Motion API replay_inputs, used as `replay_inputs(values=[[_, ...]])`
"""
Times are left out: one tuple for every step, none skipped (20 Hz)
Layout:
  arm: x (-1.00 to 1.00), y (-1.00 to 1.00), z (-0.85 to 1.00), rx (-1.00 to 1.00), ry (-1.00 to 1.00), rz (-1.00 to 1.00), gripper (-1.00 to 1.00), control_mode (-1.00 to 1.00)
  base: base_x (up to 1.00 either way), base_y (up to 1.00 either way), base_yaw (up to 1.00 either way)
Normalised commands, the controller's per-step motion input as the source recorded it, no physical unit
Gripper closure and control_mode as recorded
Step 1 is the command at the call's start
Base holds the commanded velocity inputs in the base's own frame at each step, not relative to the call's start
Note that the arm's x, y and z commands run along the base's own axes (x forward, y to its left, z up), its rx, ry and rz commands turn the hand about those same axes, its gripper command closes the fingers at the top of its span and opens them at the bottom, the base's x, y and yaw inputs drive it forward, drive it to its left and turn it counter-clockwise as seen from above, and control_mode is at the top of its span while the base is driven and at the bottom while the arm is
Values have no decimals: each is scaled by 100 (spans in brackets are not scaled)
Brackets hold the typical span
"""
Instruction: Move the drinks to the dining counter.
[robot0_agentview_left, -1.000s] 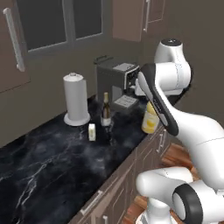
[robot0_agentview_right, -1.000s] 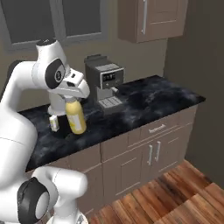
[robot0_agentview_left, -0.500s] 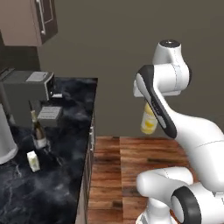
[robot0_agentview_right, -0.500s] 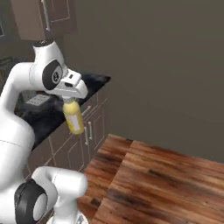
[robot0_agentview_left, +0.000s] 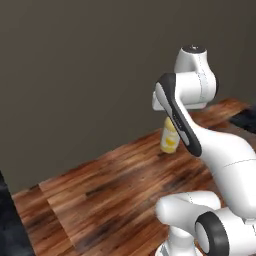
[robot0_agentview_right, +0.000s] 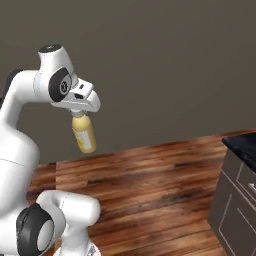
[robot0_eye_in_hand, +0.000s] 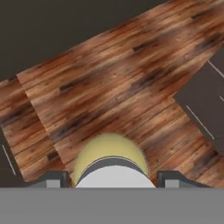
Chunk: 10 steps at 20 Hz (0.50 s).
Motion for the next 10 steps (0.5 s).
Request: replay_inputs(values=[[0, 0, 0, 0, 0, 0, 100, 100, 0, 0, -100], [0, 0, 0, 0, 0, 0, 100, 100, 0, 0, -100], [0, 0, 0, 0, 0, 0, 100, 100, 0, 0, -100], [0, 0, 0, 0, 0, 0, 100, 100, 0, 0, -100], [0, 0, 0, 0, 0, 0, 100, 100, 0, 0, -100], [0, 0, 0, 0, 0, 0, 100, 100, 0, 0, -100], [0, 0, 0, 0, 0, 0, 100, 100, 0, -11, -95], [0, 0, 0, 0, 0, 0, 100, 100, 13, -29, -85], [0, 0, 0, 0, 0, 0, 100, 100, 39, -28, -76], [0, 0, 0, 0, 0, 0, 100, 100, 63, -36, -67]])
